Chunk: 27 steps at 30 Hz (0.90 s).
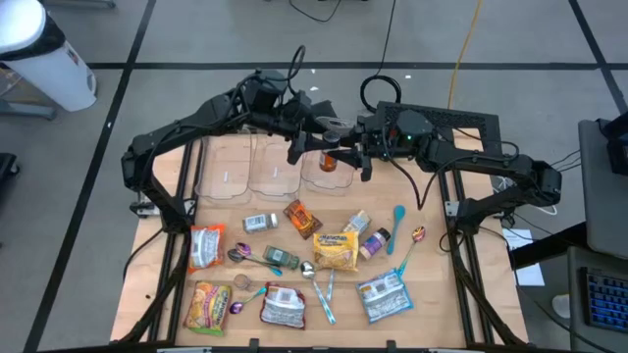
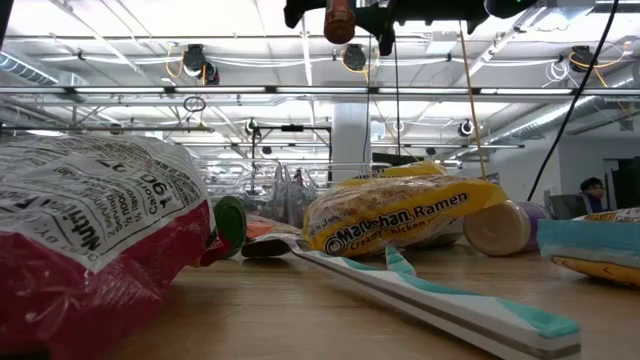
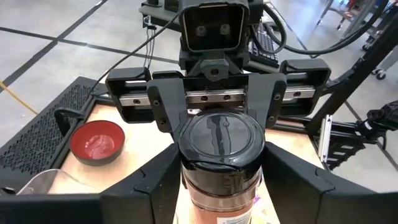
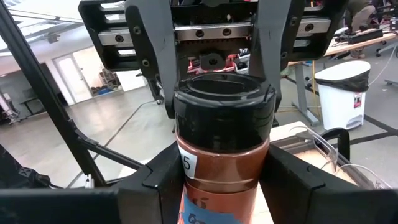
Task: Pick & Place Food Item
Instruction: Adjust the orange spice bottle in the left transparent bin
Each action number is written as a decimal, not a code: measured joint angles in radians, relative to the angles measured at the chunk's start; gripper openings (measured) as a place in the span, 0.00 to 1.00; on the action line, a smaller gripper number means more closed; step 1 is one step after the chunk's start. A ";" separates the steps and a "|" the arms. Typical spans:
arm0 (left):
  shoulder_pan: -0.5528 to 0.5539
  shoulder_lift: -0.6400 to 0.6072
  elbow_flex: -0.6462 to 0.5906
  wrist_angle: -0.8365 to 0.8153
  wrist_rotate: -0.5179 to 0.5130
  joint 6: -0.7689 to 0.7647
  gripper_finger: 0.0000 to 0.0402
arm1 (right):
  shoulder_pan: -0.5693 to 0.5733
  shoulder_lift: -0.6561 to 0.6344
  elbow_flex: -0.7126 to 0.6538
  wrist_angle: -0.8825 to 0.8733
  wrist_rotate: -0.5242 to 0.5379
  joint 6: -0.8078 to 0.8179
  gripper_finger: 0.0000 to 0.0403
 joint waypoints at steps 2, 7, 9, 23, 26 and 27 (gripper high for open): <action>0.000 0.005 0.000 0.002 0.010 -0.001 0.51 | 0.000 -0.001 0.000 -0.008 -0.001 0.000 0.41; 0.000 0.006 0.000 0.005 0.013 0.009 0.52 | 0.000 -0.001 0.000 -0.010 -0.001 -0.002 0.41; 0.000 0.005 0.000 0.006 0.014 0.010 0.52 | 0.000 -0.001 0.000 -0.008 0.000 -0.002 0.41; 0.012 0.005 0.000 0.014 0.023 0.022 0.48 | 0.000 0.000 0.000 0.000 0.000 -0.002 0.55; 0.021 0.006 0.000 0.015 0.029 0.021 0.48 | 0.000 0.000 0.000 0.001 0.005 0.001 0.57; 0.024 0.006 0.000 0.015 0.030 0.020 0.48 | 0.000 0.000 0.000 0.001 0.006 0.003 0.57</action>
